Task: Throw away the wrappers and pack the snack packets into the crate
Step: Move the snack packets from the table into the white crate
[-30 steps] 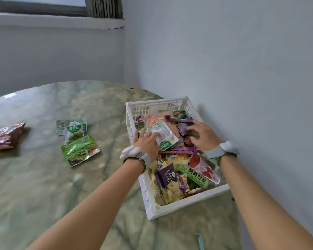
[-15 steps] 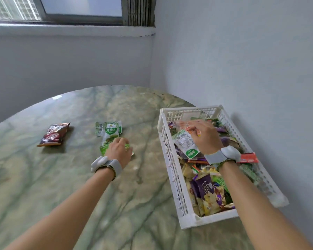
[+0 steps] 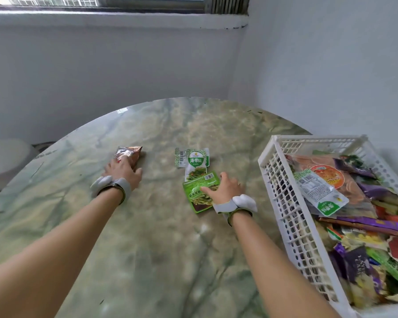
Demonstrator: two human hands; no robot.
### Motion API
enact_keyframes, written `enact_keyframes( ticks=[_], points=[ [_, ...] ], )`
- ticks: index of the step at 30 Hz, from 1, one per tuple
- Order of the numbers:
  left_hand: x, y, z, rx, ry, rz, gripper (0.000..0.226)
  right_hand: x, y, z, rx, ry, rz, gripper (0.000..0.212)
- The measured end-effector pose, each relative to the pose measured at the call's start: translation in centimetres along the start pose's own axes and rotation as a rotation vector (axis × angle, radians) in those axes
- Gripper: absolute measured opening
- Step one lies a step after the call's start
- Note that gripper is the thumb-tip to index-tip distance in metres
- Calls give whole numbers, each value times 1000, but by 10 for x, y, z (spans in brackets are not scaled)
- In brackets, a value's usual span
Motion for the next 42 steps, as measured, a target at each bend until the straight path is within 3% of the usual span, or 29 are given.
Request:
enact_keyframes(
  ticks=[4,5,8,10,14,16,21,27,30,33,37,42],
  points=[
    [33,-1,19,-128,-103,-8,62,14,13,9,21,76,17,99],
    [36,-1,20,-150,-120,-7,64,16,13,5,63,73,60,96],
    [52,5,24,-214,-166,37,72,27,20,19,138,-57,186,59],
    [55,6,15,-339,-176,108,66,30,12,34,93,-158,157,56],
    [57,3,-41,-672,-17,253,41,50,7,43,82,-87,42,57],
    [47,10,-81,-787,100,419,37,54,9,40,143,-16,6,51],
    [32,41,-136,-756,161,644,62,41,16,18,507,114,-25,29],
    [21,61,-137,-662,113,529,33,16,11,-30,824,217,0,30],
    [10,70,-135,-525,170,520,36,-4,7,-49,968,264,53,19],
    [-4,85,-157,-427,267,528,55,-29,-3,-70,958,277,76,12],
    [-41,73,-182,-273,281,411,40,-53,-16,-91,939,205,58,17],
    [-66,65,-175,-315,190,339,35,-70,-46,-104,844,100,-35,16]
  ],
)
Point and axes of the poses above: each hand's wrist, its own x-axis towards the middle knuckle, its own y-axis out of the palm, z = x × y, the point moved 10 cm from there along x, towards the middle knuckle, and after that the axes turned 5 degrees about z, right-handed, at the moved point
